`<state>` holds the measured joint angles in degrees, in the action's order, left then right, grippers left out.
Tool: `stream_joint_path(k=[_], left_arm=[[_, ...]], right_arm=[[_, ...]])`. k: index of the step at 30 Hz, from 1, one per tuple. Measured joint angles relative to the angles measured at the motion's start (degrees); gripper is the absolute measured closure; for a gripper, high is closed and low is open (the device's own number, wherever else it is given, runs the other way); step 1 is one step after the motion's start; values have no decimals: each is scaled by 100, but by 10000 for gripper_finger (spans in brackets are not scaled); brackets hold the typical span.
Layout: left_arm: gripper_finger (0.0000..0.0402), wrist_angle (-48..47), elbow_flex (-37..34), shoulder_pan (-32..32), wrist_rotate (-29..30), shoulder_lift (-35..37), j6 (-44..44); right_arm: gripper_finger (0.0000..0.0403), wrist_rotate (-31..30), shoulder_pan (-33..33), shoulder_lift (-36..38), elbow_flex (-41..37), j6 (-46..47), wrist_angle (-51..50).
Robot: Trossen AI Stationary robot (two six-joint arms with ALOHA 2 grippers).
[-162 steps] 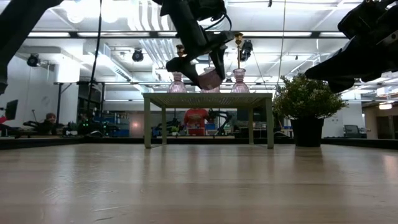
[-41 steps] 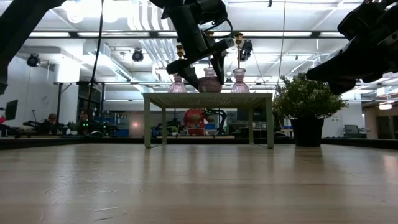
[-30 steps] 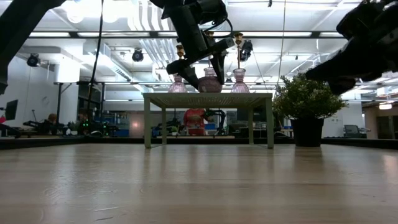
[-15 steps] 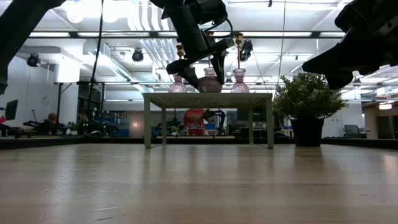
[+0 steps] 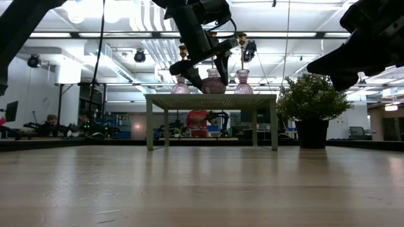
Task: Pick & Place candle stick holders
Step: Put the pink patterned scented candle on the shelf, then put the red patterned scented candle on the shelf
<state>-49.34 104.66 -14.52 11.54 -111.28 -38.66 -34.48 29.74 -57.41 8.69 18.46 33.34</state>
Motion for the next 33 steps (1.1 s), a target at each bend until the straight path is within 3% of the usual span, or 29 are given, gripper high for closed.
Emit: stream_joint_path(k=[15,25,33], left_arm=[[70,40,0,-7,276,0,-242],[7,76,0,-7,296,6,-275],[11,90,0,-4,296,21,-371]], right_arm=[[390,2,0,0,0,0,1],[390,2,0,0,0,0,1],[390,4,0,0,0,-2,0]])
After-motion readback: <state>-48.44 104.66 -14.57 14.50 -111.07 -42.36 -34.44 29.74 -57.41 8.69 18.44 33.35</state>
